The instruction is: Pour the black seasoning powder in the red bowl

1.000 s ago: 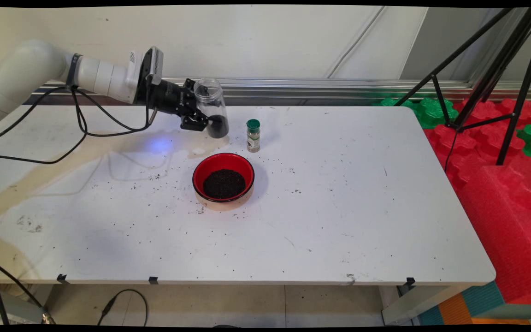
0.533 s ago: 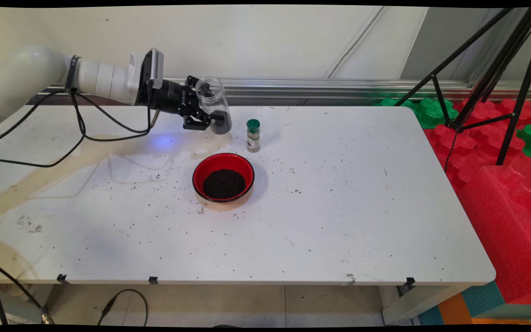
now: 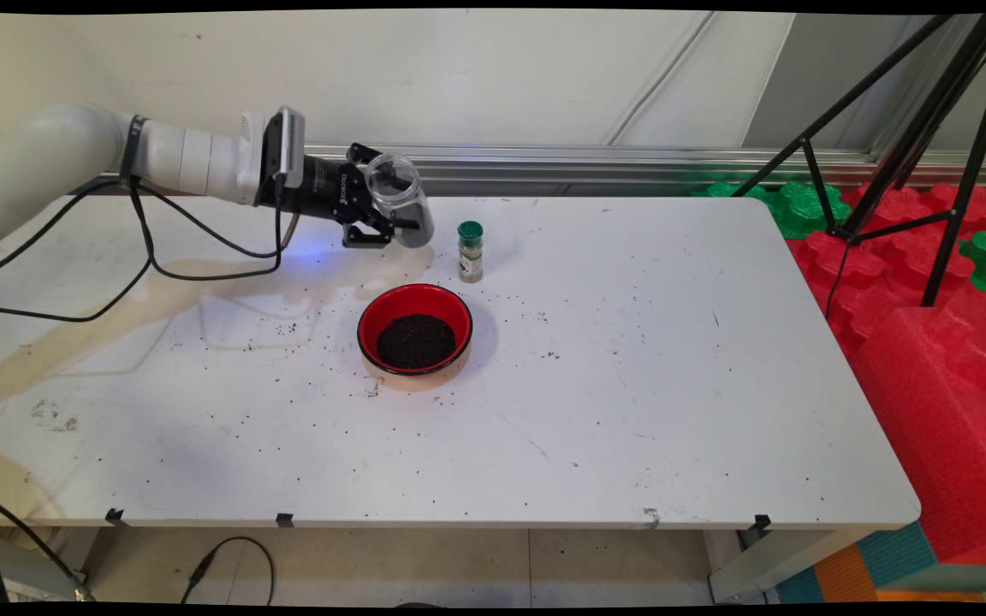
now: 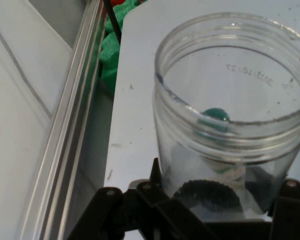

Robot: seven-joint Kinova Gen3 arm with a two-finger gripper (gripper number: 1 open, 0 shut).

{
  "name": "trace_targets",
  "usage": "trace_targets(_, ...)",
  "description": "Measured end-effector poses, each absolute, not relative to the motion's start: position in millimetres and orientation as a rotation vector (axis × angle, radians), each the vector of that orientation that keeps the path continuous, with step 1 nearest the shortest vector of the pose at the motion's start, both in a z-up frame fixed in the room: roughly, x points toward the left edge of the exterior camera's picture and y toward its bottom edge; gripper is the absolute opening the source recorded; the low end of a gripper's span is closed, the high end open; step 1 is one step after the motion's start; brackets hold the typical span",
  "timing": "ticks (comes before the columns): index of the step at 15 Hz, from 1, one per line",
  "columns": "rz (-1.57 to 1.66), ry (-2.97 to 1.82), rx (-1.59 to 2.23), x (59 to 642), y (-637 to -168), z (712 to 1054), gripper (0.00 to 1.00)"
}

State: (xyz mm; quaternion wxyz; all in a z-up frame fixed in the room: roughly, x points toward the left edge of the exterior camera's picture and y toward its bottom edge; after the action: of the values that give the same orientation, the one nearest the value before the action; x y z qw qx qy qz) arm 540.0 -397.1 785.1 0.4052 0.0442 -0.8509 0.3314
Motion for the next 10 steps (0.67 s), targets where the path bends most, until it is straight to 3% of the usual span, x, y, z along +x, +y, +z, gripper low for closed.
trace_targets(10,1.034,-2.195,-0.090,531,-388,769,0.00)
